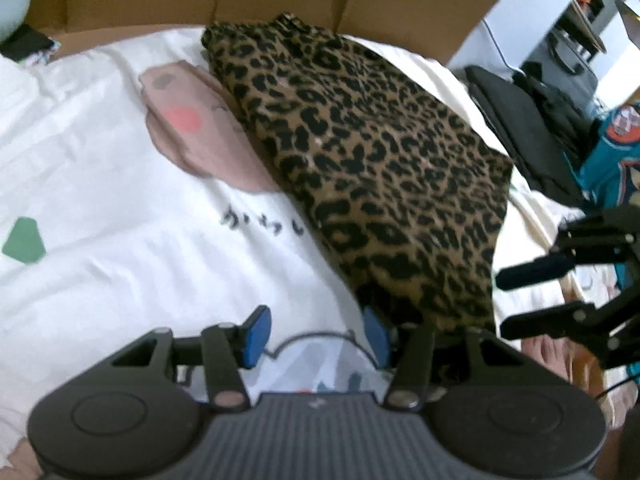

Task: Fold clothes

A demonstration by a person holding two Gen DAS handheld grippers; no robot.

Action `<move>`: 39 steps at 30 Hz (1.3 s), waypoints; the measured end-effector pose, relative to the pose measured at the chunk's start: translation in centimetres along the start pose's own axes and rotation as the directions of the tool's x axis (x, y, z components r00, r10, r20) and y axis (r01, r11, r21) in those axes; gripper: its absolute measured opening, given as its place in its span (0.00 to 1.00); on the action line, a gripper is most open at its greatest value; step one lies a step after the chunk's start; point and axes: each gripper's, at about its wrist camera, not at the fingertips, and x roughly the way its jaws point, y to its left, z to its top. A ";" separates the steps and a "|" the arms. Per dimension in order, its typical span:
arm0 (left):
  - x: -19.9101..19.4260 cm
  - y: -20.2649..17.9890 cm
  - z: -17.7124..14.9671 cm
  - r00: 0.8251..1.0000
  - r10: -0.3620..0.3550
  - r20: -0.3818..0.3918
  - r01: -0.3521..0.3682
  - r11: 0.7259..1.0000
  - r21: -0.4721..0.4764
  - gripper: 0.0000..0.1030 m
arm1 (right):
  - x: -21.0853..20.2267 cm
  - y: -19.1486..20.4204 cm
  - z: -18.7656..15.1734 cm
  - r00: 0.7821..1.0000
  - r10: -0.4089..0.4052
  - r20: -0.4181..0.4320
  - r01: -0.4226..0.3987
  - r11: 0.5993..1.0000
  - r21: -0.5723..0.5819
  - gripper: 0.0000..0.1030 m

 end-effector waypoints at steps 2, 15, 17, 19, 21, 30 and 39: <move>0.5 0.3 -0.6 1.000 -0.011 -0.001 0.011 0.999 -0.037 0.51 | 0.2 0.5 0.1 1.000 0.010 -0.003 -0.010 1.000 -0.011 0.41; 1.1 0.1 -1.5 0.992 -0.125 0.031 0.128 0.987 -0.101 0.50 | 3.4 2.5 1.0 0.997 -0.040 -0.068 0.033 0.994 -0.102 0.41; 1.0 0.2 -1.4 0.989 -0.142 0.039 0.146 0.983 -0.115 0.50 | 3.7 2.4 1.0 0.996 -0.051 -0.077 0.043 0.994 -0.104 0.41; 1.1 0.2 -1.1 0.986 -0.162 0.046 0.167 0.978 -0.125 0.50 | 3.9 2.3 1.0 0.995 -0.059 -0.084 0.050 0.993 -0.109 0.41; 1.0 0.1 -0.8 0.982 -0.177 0.060 0.183 0.975 -0.126 0.50 | 4.0 2.4 1.1 0.994 -0.059 -0.088 0.048 0.991 -0.124 0.40; 0.6 -0.5 -0.2 0.977 -0.197 0.084 0.204 0.975 -0.087 0.49 | 1.9 -0.3 1.6 0.998 -0.042 -0.056 0.040 0.998 -0.042 0.03; 1.2 -1.7 -0.4 0.985 -0.164 0.054 0.164 0.986 -0.003 0.41 | 0.8 -4.6 2.1 0.999 -0.010 -0.034 0.015 0.990 0.144 0.03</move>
